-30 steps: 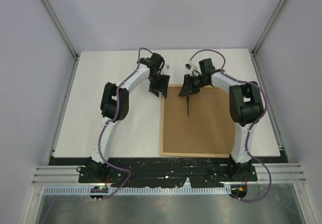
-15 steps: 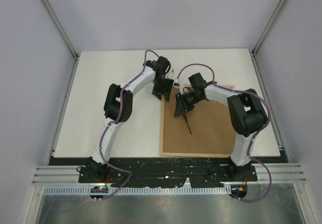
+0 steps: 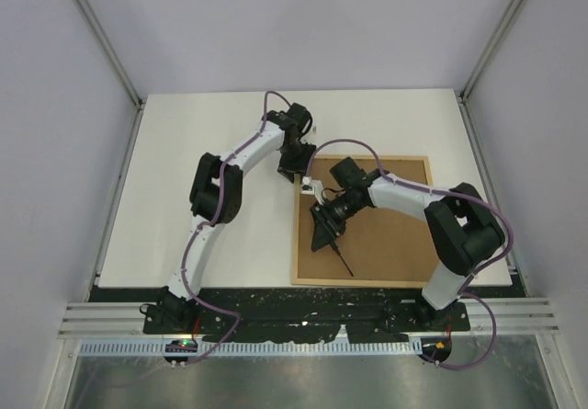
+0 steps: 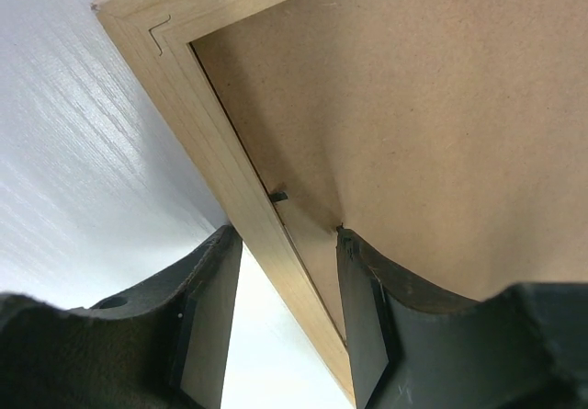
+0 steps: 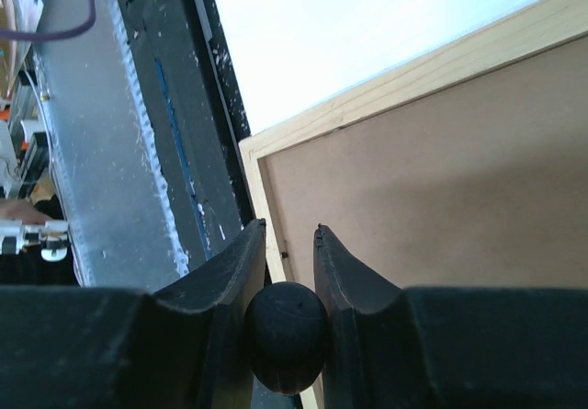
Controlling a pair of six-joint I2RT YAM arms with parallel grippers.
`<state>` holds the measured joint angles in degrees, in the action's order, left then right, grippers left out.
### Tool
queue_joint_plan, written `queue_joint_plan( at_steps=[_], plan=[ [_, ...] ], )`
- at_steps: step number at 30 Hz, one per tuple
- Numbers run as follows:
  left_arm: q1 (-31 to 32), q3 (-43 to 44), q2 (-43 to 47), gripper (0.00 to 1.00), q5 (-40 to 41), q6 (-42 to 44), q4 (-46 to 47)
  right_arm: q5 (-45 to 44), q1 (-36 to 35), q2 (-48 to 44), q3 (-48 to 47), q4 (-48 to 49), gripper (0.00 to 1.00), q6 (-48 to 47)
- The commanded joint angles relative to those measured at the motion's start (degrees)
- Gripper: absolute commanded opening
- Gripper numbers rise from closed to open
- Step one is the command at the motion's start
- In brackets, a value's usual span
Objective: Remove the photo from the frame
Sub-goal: Adjust the photo frame at the center of the board.
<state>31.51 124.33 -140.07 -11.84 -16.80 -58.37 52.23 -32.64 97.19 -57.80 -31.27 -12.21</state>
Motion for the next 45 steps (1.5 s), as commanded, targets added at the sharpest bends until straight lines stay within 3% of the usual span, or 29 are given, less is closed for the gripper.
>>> queue_joint_plan(
  at_steps=[1,11,23,34,37,45],
  plan=[
    [0.05,-0.85,2.26,0.51,3.13,-0.69,-0.08,1.39,-1.71,-0.69,2.25,-0.38,0.08,-2.56],
    [-0.04,-2.43,2.61,0.51,2.43,-0.78,-0.52,-15.39,-9.18,7.31,-4.51,-7.14,0.08,-4.66],
    [-0.66,-4.01,3.93,0.51,2.25,-0.69,-0.43,-9.34,-17.01,10.04,-6.71,-19.44,0.08,-15.03],
    [-1.10,-5.06,4.54,0.52,2.43,-0.43,-0.43,-4.76,-18.51,13.29,-8.73,-24.98,0.08,-21.28],
    [-1.01,-5.42,4.28,0.52,2.08,-0.69,-0.08,-5.30,-16.76,10.50,-10.83,-24.89,0.08,-20.84],
    [-0.83,-4.10,3.05,0.53,2.16,-1.39,-0.08,-0.47,3.70,4.06,-20.33,-30.33,0.08,-24.88]
  ],
)
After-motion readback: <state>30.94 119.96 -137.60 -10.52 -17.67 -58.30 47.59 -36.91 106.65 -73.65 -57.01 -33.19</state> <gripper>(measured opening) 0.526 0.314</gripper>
